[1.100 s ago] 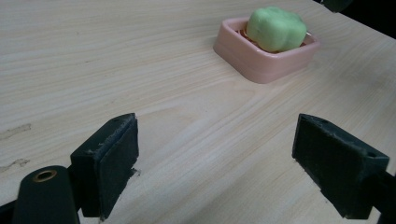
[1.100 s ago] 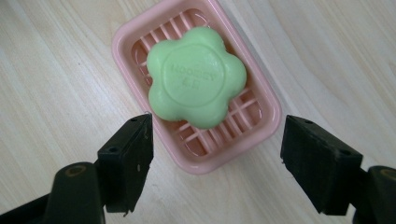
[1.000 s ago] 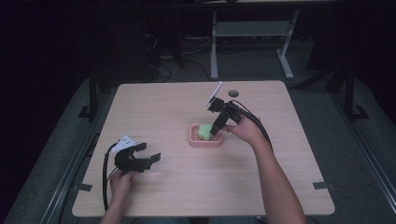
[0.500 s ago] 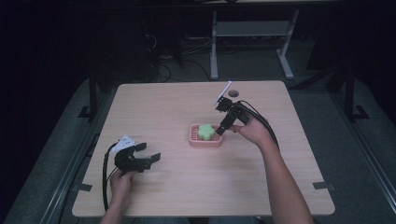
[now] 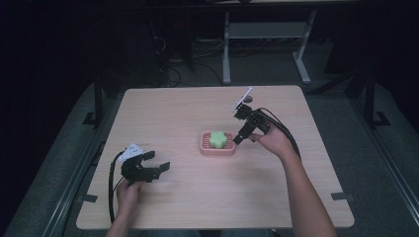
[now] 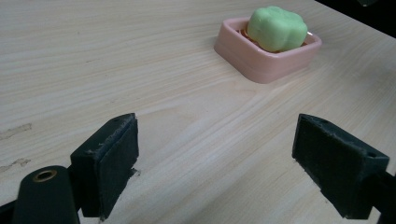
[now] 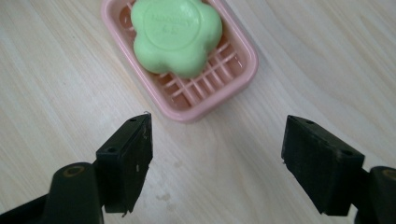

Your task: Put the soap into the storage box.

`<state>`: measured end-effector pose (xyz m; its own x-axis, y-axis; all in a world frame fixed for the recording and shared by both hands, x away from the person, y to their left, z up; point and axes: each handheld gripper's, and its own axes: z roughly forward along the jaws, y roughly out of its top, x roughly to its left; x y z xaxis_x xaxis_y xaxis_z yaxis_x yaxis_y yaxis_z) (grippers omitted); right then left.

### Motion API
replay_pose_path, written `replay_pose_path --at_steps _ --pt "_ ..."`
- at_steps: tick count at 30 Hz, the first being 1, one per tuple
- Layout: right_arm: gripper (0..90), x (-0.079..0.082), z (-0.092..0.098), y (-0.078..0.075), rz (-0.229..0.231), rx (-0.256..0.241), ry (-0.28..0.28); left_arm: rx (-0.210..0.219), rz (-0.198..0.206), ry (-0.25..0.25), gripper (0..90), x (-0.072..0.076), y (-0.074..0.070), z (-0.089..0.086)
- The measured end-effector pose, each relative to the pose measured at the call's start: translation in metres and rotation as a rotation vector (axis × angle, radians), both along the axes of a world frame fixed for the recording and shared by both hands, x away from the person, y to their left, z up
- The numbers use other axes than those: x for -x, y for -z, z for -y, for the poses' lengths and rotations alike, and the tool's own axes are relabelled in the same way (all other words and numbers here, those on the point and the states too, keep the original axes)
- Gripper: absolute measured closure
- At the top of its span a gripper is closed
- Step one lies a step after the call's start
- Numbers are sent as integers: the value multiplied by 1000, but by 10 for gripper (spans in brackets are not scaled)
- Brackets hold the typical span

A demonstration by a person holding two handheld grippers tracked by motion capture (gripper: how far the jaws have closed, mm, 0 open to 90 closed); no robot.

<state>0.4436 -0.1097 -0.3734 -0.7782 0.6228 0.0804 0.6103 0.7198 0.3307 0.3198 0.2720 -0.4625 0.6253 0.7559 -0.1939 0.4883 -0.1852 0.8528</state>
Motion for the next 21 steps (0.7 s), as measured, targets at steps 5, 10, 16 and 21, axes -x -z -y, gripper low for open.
replay_pose_path --at_steps 5,10,16,21 --pt "241 4 4 -3 5 1 3 -6 0 2 143 0 0 0" --pt "241 8 7 -8 15 -6 -2 -7 0 2 143 0 0 0" --pt "229 13 11 -10 21 -14 1 3 0 -1 143 0 0 1" --pt "214 17 17 -7 19 -20 7 1 0 -2 144 0 0 1"
